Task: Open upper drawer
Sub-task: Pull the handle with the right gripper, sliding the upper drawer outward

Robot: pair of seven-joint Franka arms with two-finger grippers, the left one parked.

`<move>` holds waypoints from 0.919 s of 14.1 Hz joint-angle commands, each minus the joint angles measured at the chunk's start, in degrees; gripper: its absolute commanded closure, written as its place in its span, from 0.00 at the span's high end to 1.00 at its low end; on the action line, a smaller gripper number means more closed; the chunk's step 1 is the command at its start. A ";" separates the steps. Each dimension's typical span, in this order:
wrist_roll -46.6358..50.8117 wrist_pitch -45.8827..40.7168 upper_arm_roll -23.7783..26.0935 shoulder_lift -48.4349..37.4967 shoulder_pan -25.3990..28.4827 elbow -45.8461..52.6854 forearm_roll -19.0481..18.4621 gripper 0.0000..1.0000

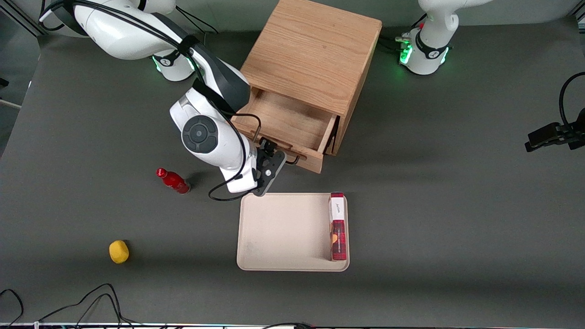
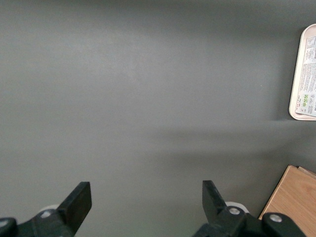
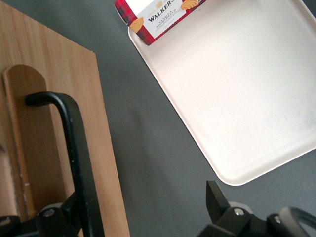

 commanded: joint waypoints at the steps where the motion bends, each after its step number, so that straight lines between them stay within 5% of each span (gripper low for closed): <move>1: -1.84 -0.03 0.20 1.88 -0.85 2.22 -0.90 1.00; 13: -3.95 -0.03 -1.20 4.35 -0.85 7.23 -1.16 1.00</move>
